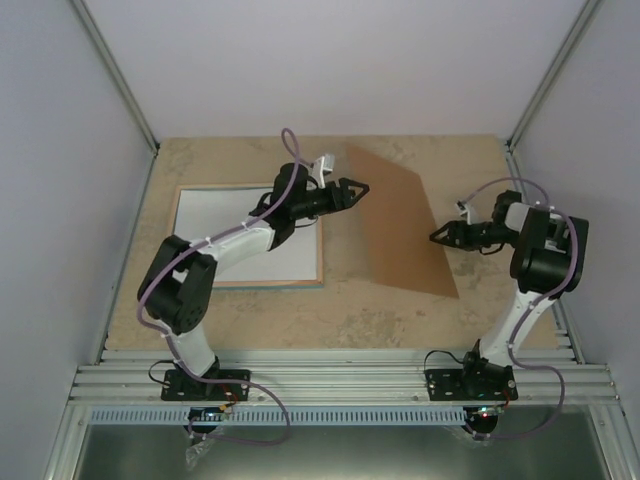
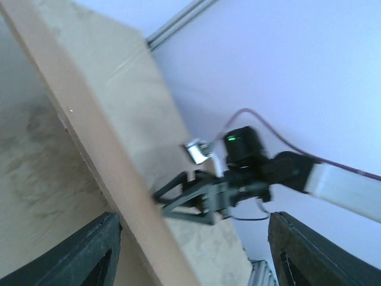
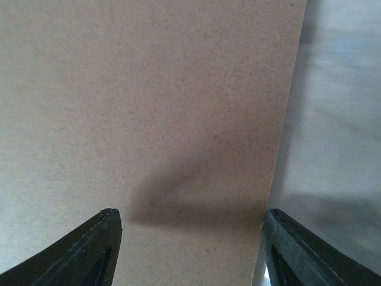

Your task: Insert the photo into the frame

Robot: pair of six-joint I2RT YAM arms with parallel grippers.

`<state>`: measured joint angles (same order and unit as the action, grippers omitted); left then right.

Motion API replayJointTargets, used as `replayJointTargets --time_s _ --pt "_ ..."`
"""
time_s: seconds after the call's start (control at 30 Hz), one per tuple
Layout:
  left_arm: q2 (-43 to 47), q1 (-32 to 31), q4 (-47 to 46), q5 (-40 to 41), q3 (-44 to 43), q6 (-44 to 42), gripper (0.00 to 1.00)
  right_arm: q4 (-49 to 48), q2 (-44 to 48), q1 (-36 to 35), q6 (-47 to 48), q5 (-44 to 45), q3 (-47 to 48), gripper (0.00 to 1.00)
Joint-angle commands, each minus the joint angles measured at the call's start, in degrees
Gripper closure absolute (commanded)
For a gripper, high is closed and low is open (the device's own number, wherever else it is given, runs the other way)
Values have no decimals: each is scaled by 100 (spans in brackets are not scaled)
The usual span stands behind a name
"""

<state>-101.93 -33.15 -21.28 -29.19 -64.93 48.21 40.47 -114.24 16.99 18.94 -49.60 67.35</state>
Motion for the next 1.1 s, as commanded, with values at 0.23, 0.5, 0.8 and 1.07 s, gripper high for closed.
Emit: replayJointTargets --time_s 0.23,0.5,0.8,1.07 --pt "205 126 -744 -1023 817 660 32 83 -643 -1278 -84 -509 -216 34" --pt "472 432 484 -545 738 211 57 37 -626 -1335 -101 -279 -183 35" --pt "621 485 2696 -164 -584 -2085 84 -101 87 -827 -127 -375 143 22" --pt "626 487 2958 -302 -796 -2176 100 227 419 -255 1 -588 528 19"
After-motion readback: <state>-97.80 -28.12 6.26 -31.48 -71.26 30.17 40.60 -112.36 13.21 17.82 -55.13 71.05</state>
